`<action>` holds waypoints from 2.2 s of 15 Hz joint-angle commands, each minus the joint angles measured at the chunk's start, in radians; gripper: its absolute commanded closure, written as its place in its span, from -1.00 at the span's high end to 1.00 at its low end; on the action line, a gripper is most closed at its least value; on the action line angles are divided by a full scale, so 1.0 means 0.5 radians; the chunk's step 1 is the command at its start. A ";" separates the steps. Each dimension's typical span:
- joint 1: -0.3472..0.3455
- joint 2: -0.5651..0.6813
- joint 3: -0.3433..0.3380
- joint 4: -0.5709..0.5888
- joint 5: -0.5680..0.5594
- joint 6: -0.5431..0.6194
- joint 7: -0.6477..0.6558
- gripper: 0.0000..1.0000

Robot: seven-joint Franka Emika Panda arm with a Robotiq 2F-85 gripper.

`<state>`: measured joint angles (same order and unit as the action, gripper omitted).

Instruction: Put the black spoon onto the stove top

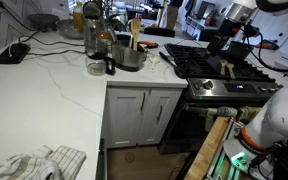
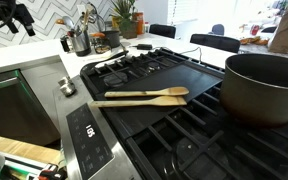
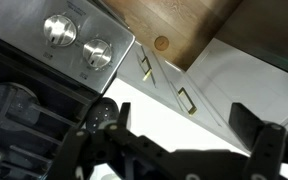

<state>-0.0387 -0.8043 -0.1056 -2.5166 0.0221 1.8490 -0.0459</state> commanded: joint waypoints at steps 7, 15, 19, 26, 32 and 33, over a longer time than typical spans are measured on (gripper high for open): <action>-0.061 0.147 -0.017 0.083 -0.010 0.083 0.026 1.00; -0.185 0.835 -0.133 0.480 0.044 0.417 0.123 1.00; -0.213 1.186 -0.180 0.682 0.139 0.459 0.166 1.00; -0.252 1.677 -0.192 0.994 0.327 0.532 0.214 1.00; -0.267 1.977 -0.177 1.132 0.320 0.698 0.380 1.00; -0.265 2.021 -0.174 1.143 0.316 0.735 0.399 1.00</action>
<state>-0.1591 0.1323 -0.1999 -1.9844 0.1687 2.1782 0.1207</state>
